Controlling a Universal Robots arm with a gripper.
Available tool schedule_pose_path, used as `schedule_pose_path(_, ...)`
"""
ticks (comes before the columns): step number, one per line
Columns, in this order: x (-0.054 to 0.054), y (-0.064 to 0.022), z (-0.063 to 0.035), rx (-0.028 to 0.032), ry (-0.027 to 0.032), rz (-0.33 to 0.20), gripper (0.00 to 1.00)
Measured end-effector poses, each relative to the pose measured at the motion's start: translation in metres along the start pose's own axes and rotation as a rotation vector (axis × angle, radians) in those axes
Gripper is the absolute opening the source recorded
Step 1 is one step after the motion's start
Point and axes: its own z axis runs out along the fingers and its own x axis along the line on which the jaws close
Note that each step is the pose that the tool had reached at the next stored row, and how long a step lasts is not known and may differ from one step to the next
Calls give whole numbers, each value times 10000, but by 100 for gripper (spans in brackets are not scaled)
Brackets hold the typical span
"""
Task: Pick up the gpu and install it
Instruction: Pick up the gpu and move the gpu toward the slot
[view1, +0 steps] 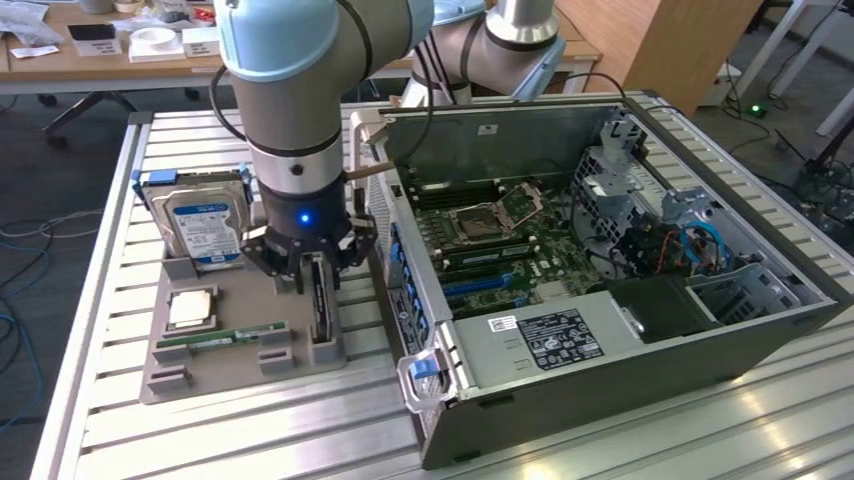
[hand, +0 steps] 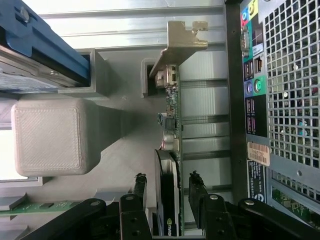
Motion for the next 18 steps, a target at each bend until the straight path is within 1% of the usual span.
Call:
schedule_pose_path(9,0,0,5,0,-1,0,47)
schedule_pose_path(11,0,0,5,0,-1,1,46)
schedule_pose_path(12,0,0,5,0,-1,0,39)
schedule_pose_path(18,0,0,5,0,-1,0,39)
